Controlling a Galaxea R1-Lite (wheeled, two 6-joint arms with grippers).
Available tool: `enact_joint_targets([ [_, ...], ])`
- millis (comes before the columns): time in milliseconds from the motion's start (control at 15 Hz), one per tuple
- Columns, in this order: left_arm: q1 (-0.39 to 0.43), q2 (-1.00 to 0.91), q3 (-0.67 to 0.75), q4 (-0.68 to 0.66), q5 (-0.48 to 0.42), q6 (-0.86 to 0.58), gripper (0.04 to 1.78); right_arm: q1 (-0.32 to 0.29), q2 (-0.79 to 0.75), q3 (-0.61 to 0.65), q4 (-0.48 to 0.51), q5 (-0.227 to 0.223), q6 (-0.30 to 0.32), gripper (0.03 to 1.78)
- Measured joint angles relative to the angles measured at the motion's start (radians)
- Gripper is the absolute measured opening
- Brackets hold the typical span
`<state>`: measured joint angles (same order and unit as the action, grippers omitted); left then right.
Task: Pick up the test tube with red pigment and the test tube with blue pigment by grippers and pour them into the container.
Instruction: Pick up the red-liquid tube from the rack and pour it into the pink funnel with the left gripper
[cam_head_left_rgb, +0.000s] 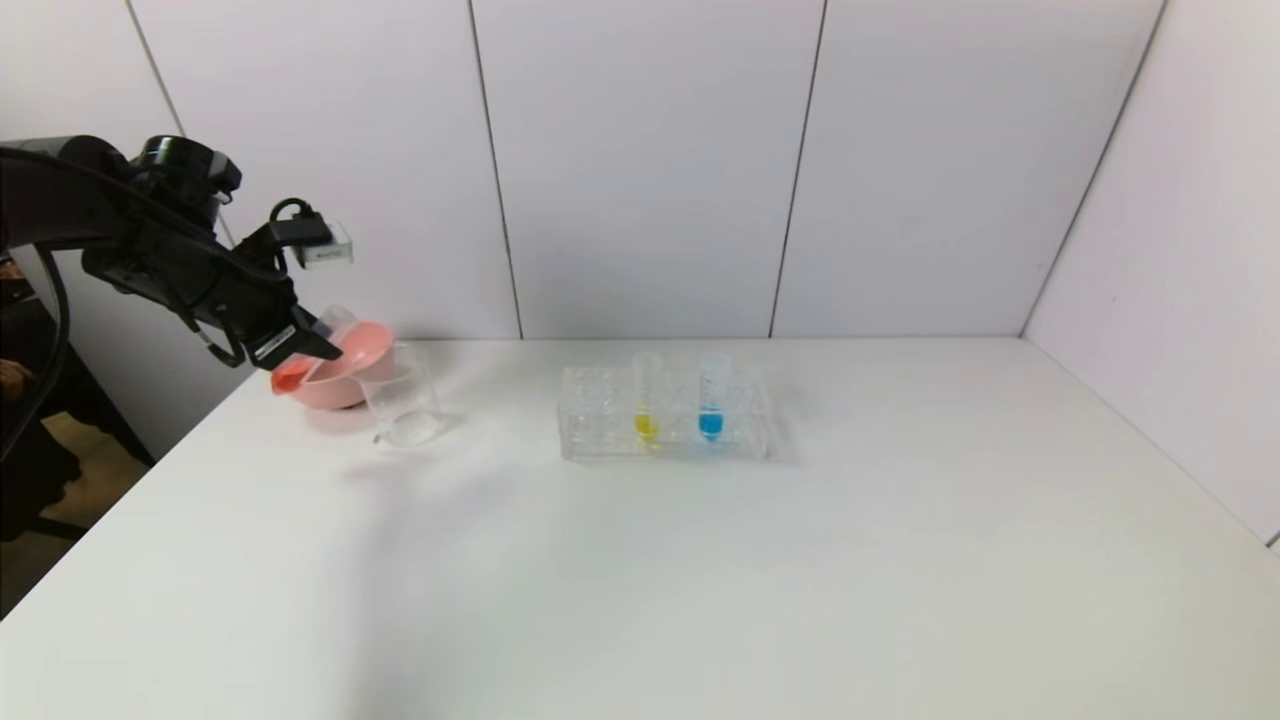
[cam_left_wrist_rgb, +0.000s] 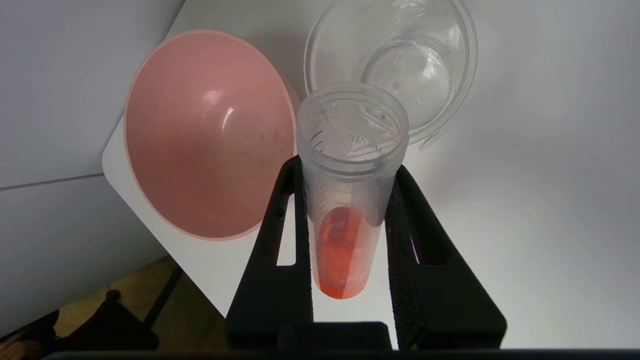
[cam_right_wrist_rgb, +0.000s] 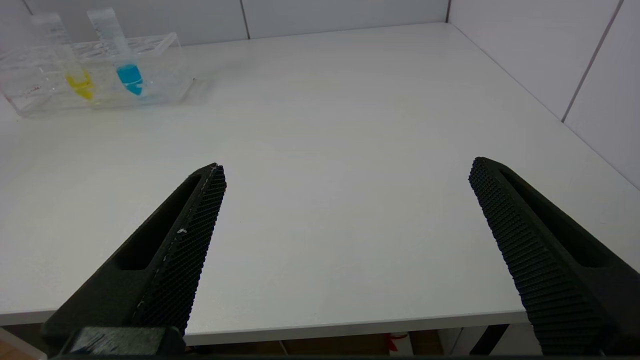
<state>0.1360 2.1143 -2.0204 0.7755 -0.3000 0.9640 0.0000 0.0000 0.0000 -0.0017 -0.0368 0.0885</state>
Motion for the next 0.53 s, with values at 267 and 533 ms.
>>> enact_joint_targets([
  [267,-0.039,0.003,-0.001,0.000,0.081,0.074,0.44,0.000,0.000,0.000,0.000,0.000,0.000,1.77],
  [533,-0.068,0.001,-0.006,0.000,0.141,0.141,0.44,0.000,0.000,0.000,0.000,0.000,0.000,1.77],
])
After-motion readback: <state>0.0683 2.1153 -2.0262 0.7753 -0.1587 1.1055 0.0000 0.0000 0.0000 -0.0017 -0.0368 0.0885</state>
